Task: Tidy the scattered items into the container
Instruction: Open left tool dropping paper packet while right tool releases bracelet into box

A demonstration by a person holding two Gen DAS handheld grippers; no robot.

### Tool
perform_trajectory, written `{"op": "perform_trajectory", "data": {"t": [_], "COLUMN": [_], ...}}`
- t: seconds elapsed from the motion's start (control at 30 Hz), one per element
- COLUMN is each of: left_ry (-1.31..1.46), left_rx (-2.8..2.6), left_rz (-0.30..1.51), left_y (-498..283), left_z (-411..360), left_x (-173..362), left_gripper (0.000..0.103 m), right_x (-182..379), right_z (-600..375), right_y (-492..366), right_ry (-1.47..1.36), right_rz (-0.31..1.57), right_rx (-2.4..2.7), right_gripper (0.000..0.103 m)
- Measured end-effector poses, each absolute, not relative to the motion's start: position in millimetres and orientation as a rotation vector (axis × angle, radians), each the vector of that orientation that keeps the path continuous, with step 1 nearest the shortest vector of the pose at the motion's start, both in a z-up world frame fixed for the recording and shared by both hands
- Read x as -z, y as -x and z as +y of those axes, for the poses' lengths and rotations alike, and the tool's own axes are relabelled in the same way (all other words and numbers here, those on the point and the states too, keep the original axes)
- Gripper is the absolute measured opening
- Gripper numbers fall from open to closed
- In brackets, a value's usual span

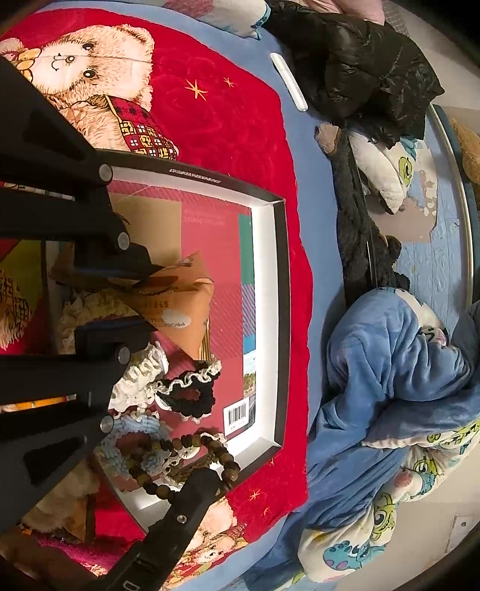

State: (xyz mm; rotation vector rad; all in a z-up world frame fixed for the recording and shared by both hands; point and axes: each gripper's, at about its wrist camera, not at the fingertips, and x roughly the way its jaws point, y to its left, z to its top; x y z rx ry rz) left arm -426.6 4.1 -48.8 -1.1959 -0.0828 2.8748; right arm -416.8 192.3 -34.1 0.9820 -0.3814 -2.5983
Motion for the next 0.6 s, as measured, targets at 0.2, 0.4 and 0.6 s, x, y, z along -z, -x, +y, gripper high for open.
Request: {"op": "perform_trajectory", "data": {"t": [0.2, 0.4, 0.6], "left_ry": [1.198, 1.201, 1.215], "left_rx": [-2.875, -2.880, -2.882], "left_rz": [-0.066, -0.056, -0.075], "left_y": [426.3, 426.4, 427.8], "left_z": [5.5, 6.7, 3.8], "left_x": [48.7, 48.0, 49.2], "left_gripper": [0.019, 0.019, 0.019], "right_x": [37.2, 37.5, 38.4], "right_z": [191.9, 191.5, 191.5], "right_y": [418.6, 418.2, 418.9], "right_ry": [-0.999, -1.002, -1.008], "right_rz": [-0.391, -0.387, -0.392], "right_rx": [2.595, 2.593, 2.596], "right_gripper": [0.011, 0.011, 0.013]}}
